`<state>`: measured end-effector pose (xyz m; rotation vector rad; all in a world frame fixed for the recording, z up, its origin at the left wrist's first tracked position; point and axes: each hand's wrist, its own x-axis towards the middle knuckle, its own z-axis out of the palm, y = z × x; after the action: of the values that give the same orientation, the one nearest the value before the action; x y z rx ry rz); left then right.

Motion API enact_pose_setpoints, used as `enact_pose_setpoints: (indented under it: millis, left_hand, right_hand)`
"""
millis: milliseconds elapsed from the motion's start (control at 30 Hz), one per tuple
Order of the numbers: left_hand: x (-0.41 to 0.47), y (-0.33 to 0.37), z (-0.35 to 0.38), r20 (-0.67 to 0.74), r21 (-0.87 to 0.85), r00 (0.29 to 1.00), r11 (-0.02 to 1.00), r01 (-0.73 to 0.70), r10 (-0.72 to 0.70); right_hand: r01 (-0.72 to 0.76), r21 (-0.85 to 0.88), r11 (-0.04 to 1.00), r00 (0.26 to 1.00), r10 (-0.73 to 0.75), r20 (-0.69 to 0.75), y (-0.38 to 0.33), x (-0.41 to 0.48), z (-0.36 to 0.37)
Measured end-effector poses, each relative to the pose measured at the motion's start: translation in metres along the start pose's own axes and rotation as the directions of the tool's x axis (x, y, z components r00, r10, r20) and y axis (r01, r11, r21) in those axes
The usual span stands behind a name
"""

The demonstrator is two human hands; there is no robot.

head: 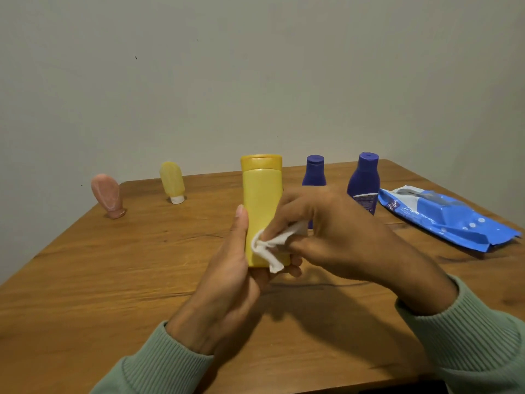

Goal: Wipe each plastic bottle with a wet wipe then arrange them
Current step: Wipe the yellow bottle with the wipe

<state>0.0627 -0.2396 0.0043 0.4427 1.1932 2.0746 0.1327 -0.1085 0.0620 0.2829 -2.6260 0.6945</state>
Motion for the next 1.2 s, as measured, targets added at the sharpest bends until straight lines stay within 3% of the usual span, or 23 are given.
enact_pose_setpoints:
  millis: [100, 167, 267, 400, 533, 600, 733, 867, 933, 1000, 1100, 1200]
  left_hand:
    - [-0.001, -0.001, 0.001, -0.036, -0.037, 0.999, 0.999, 0.036, -0.037]
    - [0.000, -0.002, 0.000, -0.017, -0.011, 1.000, 1.000, 0.019, -0.019]
    - [0.002, -0.002, -0.003, 0.062, 0.086, 0.998, 0.996, -0.024, 0.019]
    - [0.000, -0.004, -0.006, 0.148, 0.244, 0.988, 0.970, -0.004, -0.033]
    - [-0.001, -0.006, -0.004, 0.192, 0.369, 0.981, 0.928, -0.050, -0.023]
    - [0.000, -0.008, -0.006, 0.181, 0.392, 0.983, 0.917, -0.076, 0.004]
    - [0.002, -0.010, -0.011, 0.152, 0.432, 0.987, 0.896, -0.107, 0.044]
    - [0.002, -0.010, -0.008, 0.164, 0.494, 0.985, 0.860, -0.132, 0.057]
    - [0.002, -0.011, -0.007, 0.168, 0.481, 0.984, 0.866, -0.139, 0.065]
    - [0.002, -0.010, -0.007, 0.162, 0.444, 0.984, 0.884, -0.144, 0.079]
    - [0.002, -0.007, -0.007, 0.132, 0.364, 0.988, 0.923, -0.129, 0.086]
    - [0.002, -0.007, -0.006, 0.106, 0.318, 0.992, 0.943, -0.102, 0.071]
  right_hand:
    - [0.020, 0.003, 1.000, 0.992, -0.020, 0.127, -0.001, -0.002, -0.005]
    - [0.010, 0.030, 1.000, 0.992, -0.013, 0.126, 0.003, -0.001, -0.008]
    - [-0.017, 0.037, 0.999, 0.994, 0.021, -0.108, 0.012, 0.002, -0.005]
    - [-0.039, 0.047, 0.998, 0.872, 0.057, -0.486, 0.022, 0.004, -0.003]
    - [-0.023, 0.000, 1.000, 0.792, 0.018, -0.610, 0.023, 0.003, -0.001]
    - [-0.021, 0.024, 0.999, 0.826, 0.031, -0.563, 0.018, 0.003, 0.002]
    - [-0.021, 0.034, 0.999, 0.944, 0.031, -0.328, 0.010, 0.003, 0.007]
    - [-0.020, 0.010, 1.000, 0.851, 0.022, -0.524, 0.013, 0.003, 0.006]
    - [-0.026, -0.004, 1.000, 0.834, 0.019, -0.551, 0.013, 0.002, 0.006]
    - [-0.033, 0.001, 0.999, 0.893, 0.030, -0.450, 0.008, 0.001, 0.006]
    - [-0.023, 0.022, 0.999, 0.985, 0.026, -0.170, -0.004, -0.001, 0.006]
    - [0.031, -0.011, 0.999, 0.999, -0.031, 0.044, -0.009, -0.003, 0.000]
